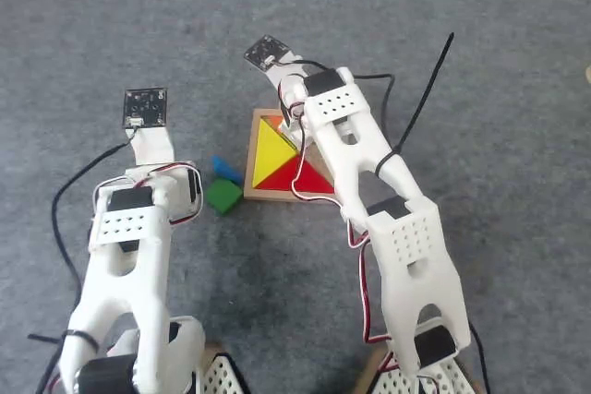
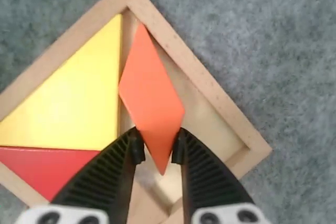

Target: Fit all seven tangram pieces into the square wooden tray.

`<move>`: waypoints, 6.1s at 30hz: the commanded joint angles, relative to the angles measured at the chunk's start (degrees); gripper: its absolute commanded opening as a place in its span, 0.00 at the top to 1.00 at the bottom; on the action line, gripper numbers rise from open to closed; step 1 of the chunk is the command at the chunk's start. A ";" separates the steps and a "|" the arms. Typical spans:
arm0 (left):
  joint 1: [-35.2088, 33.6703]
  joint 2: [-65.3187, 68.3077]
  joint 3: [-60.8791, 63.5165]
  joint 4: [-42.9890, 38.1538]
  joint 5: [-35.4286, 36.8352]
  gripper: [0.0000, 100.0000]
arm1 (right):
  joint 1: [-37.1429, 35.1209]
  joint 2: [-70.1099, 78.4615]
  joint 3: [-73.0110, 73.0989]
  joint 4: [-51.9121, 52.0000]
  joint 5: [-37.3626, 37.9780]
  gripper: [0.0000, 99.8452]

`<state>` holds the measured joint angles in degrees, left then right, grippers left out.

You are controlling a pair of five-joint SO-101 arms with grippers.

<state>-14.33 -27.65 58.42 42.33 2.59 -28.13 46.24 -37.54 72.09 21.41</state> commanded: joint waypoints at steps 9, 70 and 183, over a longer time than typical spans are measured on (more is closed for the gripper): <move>0.35 -0.09 -0.40 -1.14 -0.79 0.87 | -0.75 -9.01 -3.87 0.22 -2.20 0.99; 0.35 -0.09 0.84 -2.90 -0.79 0.87 | 5.41 -0.22 -7.12 -9.10 -1.41 0.88; 2.81 -0.53 2.33 -4.13 -3.52 0.87 | 0.13 27.30 -44.92 14.64 -18.11 0.84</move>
<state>-12.04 -27.65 61.32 39.34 -0.40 -25.32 76.92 -82.11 83.52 2.77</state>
